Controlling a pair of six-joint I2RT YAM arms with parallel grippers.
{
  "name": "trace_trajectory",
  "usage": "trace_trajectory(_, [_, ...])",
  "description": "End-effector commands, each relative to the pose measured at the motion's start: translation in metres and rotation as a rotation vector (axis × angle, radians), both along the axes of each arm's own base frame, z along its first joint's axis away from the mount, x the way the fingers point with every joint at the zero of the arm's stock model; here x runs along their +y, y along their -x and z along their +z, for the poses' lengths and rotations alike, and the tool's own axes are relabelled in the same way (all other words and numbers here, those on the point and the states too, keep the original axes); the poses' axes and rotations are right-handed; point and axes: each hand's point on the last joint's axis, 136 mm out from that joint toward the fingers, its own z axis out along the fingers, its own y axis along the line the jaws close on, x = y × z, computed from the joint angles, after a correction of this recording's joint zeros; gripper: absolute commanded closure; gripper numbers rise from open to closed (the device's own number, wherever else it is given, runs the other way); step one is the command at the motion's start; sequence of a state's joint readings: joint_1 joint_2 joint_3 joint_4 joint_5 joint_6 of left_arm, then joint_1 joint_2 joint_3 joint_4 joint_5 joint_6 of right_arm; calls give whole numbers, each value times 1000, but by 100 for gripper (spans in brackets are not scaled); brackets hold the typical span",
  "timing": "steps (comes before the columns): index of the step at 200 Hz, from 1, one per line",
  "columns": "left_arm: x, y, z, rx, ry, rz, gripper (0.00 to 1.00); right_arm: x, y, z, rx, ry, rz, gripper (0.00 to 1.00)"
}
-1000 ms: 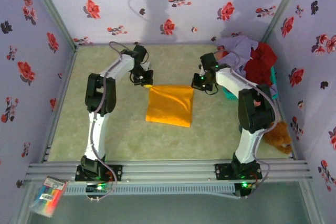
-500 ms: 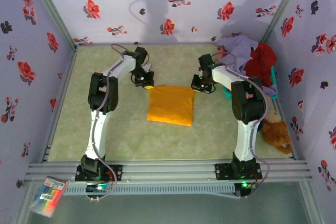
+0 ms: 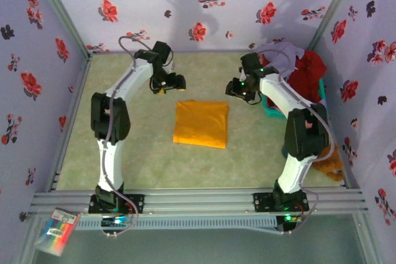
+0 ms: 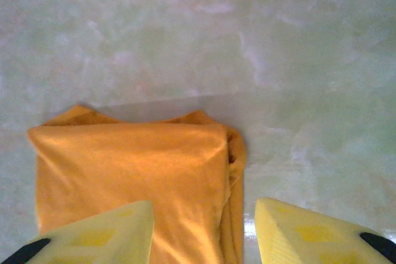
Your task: Fold and stack the t-shirts
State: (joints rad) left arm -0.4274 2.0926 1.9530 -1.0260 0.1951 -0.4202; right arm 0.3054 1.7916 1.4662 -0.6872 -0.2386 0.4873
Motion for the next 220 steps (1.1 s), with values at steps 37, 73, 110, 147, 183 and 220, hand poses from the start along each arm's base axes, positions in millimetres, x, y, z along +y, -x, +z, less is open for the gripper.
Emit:
trace_trajectory(37, [-52, 88, -37, 62, -209, -39, 1, -26, 27, 28, -15, 6, -52, 45])
trace_trajectory(73, [-65, 114, -70, 120, -270, -89, 1, -41, 32, 47, -52, -4, -81, 36])
trace_trajectory(110, [-80, 119, -91, 138, -250, -122, 1, -49, 34, 54, -62, -6, -87, 32])
trace_trajectory(147, [-91, 121, -114, 163, -264, -128, 1, -54, 38, 56, -84, -21, -112, 29])
trace_trajectory(183, [-60, 122, -141, 178, -431, -160, 1, -61, 42, 59, -104, 5, -119, 28])
trace_trajectory(220, [-20, 110, -141, 197, -464, -136, 1, -71, 46, 65, -126, 21, -145, 28])
